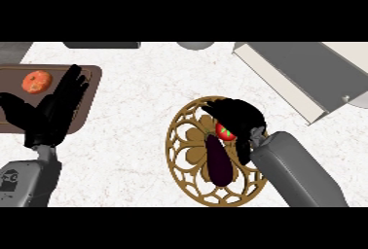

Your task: Pick the tomato from the placemat and place it in the tiered shelf

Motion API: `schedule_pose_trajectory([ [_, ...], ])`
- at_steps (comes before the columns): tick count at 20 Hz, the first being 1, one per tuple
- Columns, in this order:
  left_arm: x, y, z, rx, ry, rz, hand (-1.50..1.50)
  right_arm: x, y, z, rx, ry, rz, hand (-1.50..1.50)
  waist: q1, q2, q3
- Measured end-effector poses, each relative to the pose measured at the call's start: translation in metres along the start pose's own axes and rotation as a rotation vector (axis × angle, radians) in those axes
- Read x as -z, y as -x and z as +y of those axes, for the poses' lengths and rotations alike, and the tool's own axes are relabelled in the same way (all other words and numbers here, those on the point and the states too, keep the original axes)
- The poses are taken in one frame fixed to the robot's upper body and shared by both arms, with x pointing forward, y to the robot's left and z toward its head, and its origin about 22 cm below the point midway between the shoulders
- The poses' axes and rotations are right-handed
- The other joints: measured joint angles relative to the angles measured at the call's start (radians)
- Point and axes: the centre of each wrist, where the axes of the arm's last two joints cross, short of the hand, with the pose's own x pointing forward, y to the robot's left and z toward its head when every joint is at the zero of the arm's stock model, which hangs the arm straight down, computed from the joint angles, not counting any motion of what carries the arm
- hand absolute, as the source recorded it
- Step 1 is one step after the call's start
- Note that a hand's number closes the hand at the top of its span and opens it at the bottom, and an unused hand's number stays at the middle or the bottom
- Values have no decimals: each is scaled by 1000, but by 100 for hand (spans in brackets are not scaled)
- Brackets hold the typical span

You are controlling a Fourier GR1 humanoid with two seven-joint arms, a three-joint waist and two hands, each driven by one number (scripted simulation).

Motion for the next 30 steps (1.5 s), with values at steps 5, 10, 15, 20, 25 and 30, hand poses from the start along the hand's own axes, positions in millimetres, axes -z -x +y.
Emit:
schedule_pose_trajectory([
  [5, 3, -2, -4, 2, 6, 0, 0, 15, -1, 9, -6, -29, -4, 150, 0, -3, -1],
  [10, 0, 4, 3, 1, 6, 3, 0, 19, 4, 13, -67, 29, -65, 150, 2, -8, -4],
  [15, -2, 7, 3, -1, 8, 3, 0, 22, -8, 18, -64, 93, -85, 150, -1, -9, -5],
  [20, -1, 10, 3, -7, -1, 8, 0, 5, -67, 43, -9, 148, -33, 150, -9, -14, -7],
  [25, -1, 8, 2, 0, 3, 4, 0, -21, -111, 61, 132, 224, -33, 150, -5, -8, -3],
  [30, -2, 8, 3, 1, 2, 7, 0, -58, -128, 42, 377, 418, -102, 150, -6, -6, 0],
])
